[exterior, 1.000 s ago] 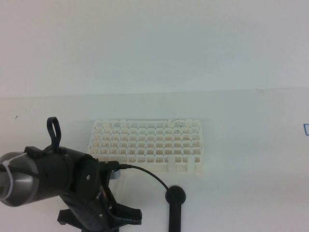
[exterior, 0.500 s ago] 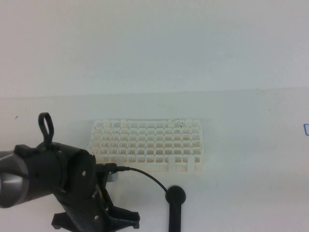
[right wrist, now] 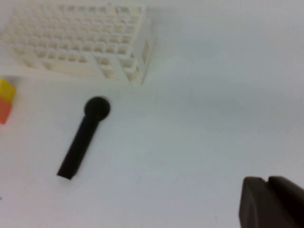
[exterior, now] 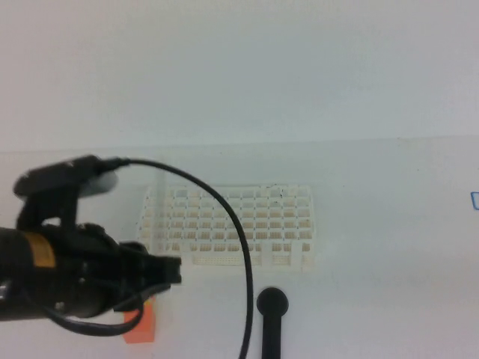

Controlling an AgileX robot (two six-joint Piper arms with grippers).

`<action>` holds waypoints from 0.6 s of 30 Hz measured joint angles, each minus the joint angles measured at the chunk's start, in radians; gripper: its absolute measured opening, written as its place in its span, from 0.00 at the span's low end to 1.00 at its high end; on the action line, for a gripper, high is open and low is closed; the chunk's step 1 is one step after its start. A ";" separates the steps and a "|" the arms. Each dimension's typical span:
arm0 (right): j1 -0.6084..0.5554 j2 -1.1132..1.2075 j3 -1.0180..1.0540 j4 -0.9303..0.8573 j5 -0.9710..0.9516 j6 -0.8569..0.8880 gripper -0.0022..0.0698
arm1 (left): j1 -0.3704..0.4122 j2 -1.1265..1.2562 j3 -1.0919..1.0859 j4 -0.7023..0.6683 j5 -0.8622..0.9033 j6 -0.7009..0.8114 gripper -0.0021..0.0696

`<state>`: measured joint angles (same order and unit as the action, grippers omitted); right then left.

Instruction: Place the test tubes

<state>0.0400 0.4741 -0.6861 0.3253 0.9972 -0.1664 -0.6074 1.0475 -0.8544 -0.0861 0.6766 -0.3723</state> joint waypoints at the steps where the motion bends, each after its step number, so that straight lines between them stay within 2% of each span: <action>1: 0.000 0.000 0.000 0.026 -0.015 -0.019 0.08 | 0.000 -0.042 0.002 0.000 -0.041 0.000 0.03; 5: 0.000 0.000 0.000 0.152 -0.126 -0.185 0.08 | 0.000 -0.180 0.047 0.000 -0.275 0.041 0.03; 10: 0.000 0.013 0.000 0.357 -0.257 -0.399 0.08 | 0.000 -0.296 0.212 0.000 -0.599 0.100 0.03; 14: 0.002 0.066 0.000 0.515 -0.258 -0.558 0.08 | 0.000 -0.326 0.367 -0.003 -0.776 0.068 0.03; 18: 0.035 0.131 0.000 0.651 -0.227 -0.736 0.08 | 0.000 -0.326 0.472 -0.003 -0.868 0.036 0.03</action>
<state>0.0750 0.6051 -0.6861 0.9761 0.7705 -0.9020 -0.6074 0.7219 -0.3825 -0.0892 -0.1909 -0.3360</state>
